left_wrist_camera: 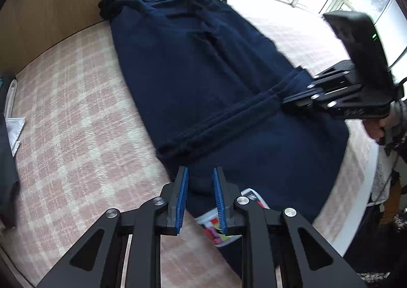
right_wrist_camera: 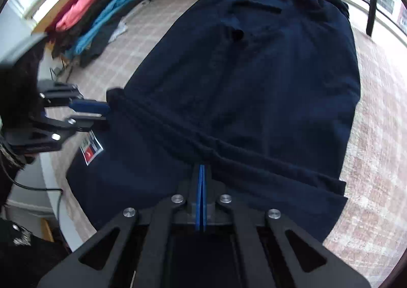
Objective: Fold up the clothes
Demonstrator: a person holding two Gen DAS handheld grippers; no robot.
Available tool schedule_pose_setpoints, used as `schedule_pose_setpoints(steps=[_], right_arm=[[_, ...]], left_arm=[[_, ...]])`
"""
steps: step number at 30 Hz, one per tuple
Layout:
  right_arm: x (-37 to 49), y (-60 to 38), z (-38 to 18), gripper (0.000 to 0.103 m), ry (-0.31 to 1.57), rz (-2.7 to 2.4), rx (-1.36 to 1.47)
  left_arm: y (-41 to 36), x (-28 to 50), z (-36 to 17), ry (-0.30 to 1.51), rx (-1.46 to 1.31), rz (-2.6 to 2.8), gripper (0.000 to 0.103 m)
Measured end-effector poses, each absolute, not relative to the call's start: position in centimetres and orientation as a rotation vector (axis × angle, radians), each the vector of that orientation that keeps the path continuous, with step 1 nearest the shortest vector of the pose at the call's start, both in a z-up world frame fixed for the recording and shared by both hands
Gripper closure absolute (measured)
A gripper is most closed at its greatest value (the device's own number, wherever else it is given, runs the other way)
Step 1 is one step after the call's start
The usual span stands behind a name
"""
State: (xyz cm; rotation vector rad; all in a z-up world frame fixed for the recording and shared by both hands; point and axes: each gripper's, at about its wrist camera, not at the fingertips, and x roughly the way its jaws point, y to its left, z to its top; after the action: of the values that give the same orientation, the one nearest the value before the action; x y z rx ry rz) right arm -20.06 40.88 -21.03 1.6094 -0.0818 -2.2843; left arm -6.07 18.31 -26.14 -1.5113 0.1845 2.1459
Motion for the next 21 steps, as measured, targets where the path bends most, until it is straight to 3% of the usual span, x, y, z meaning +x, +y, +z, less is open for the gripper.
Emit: schedule_pose_setpoints(steps=[3, 17, 18, 21], right_arm=[[-20.3, 41.0, -20.1, 0.099, -0.127, -2.291, 1.567], [-25.3, 32.1, -22.2, 0.103, -0.066, -2.211, 1.531], [-25.7, 31.6, -22.4, 0.099, -0.060, -2.212, 1.533], [-25.1, 32.3, -21.2, 0.098, -0.214, -2.106, 1.502]], left_arm=[[16.1, -5.8, -24.2, 0.027, -1.477, 2.184, 0.092], [17.0, -2.1, -26.0, 0.120, -1.510, 2.062, 0.091], [17.1, -2.1, -25.7, 0.117, -1.498, 2.072, 0.091], [17.3, -2.7, -24.7, 0.091, -1.459, 2.099, 0.091]])
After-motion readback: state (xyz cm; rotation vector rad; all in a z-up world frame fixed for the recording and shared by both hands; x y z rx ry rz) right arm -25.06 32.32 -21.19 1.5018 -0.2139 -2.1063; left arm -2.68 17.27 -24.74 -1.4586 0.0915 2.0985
